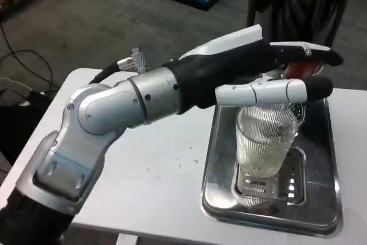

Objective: Grasp the cup under the faucet to collect the drink, then remove the cup.

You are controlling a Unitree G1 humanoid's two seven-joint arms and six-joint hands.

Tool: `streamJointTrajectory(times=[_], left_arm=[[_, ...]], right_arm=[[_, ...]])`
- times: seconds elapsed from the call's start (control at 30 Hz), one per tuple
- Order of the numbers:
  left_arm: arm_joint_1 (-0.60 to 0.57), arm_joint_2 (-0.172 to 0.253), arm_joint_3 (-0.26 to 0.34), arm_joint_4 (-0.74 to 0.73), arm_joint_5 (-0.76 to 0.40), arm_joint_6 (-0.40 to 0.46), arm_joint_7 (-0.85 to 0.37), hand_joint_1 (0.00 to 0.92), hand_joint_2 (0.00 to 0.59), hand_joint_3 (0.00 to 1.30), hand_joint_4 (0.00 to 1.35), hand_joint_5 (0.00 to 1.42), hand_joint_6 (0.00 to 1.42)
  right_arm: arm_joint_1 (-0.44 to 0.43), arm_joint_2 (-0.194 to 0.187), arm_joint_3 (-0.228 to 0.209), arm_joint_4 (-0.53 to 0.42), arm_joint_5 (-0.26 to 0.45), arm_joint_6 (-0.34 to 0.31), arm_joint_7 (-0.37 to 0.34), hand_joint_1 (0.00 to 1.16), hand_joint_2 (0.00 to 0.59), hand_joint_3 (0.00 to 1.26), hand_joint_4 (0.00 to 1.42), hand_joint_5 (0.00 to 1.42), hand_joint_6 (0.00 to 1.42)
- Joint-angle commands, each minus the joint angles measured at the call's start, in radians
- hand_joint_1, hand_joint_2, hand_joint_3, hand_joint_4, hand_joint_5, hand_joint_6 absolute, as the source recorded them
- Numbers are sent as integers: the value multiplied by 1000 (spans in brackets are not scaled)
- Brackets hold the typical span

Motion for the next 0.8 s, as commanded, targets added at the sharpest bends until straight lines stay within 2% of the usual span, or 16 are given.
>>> streamJointTrajectory(times=[0.03, 0.8], left_arm=[[48, 32, -48, 15, 40, -1, -67, 0, 94, 183, 77, 164, 107], [46, 41, -106, 24, 149, -109, -76, 0, 82, 157, 53, 137, 90]], right_arm=[[12, -6, -11, -15, 16, -9, 3, 320, 463, 244, 178, 158, 0], [5, -3, -19, -15, 28, 2, -6, 318, 458, 230, 175, 158, 0]])
